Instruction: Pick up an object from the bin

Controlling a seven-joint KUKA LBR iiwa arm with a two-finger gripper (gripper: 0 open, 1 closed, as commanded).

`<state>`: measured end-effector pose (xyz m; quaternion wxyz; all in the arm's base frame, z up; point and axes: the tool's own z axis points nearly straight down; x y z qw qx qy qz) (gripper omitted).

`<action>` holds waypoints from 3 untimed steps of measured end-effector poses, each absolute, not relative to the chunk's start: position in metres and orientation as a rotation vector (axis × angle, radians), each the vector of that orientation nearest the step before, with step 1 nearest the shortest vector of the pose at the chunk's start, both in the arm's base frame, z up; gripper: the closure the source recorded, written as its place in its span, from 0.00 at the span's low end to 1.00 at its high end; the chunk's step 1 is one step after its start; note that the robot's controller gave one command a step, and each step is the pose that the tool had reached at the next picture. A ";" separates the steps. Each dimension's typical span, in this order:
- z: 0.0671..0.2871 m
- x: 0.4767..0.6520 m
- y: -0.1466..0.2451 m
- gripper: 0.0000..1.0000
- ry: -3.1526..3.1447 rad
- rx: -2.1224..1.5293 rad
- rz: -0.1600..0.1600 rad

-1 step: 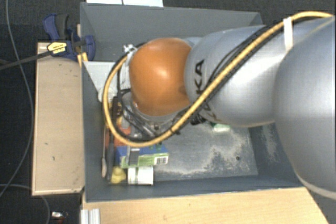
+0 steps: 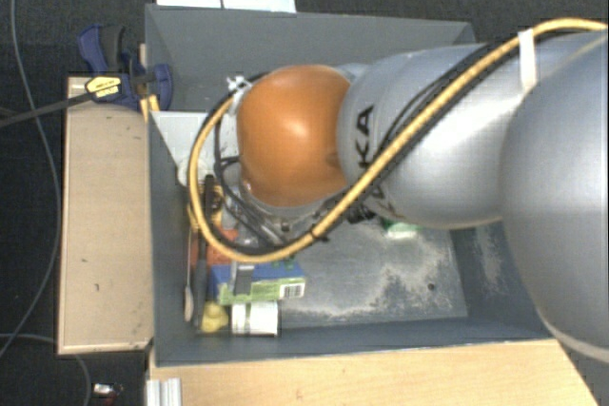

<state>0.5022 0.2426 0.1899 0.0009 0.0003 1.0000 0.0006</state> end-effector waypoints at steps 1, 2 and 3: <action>0.128 0.505 0.218 0.00 3.134 -0.142 0.004; 0.084 0.504 0.198 0.00 3.134 0.078 0.007; 0.075 0.514 0.204 0.00 3.136 -0.070 0.002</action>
Offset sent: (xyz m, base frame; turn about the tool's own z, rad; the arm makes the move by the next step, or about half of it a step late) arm 0.0002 -0.0505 -0.1199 0.0665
